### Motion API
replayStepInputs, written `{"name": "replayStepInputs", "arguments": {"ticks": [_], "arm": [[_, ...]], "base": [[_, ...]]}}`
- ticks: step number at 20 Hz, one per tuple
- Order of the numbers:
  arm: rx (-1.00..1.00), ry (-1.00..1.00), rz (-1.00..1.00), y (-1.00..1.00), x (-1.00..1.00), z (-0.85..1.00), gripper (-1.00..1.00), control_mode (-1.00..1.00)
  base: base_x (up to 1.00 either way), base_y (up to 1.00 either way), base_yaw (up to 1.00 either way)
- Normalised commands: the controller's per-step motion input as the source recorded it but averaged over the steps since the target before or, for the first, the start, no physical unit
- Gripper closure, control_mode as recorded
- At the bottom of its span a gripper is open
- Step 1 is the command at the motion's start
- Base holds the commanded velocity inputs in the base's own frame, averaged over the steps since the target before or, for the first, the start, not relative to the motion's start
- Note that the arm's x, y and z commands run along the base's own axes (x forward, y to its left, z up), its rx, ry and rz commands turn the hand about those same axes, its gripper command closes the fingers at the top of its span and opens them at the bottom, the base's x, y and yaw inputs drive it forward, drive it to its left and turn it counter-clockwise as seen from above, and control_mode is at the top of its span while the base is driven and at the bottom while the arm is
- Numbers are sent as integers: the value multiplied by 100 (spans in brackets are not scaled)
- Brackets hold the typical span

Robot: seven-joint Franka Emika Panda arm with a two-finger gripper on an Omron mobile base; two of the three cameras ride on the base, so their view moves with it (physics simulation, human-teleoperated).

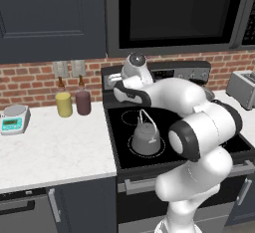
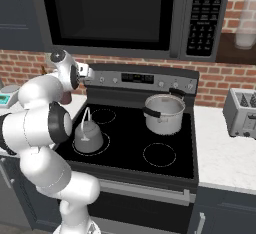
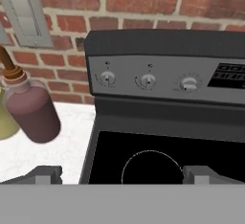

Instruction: Pick the kettle from the counter and place it on a stove burner. Then turn the burner on.

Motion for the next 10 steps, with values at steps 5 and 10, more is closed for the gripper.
{"name": "replayStepInputs", "arguments": {"ticks": [5, 10], "arm": [[0, 0, 0, 0, 11, 0, -100, -100], [0, 0, 0, 0, 20, 0, -100, -100]], "base": [[0, 0, 0], [0, 0, 0]]}}
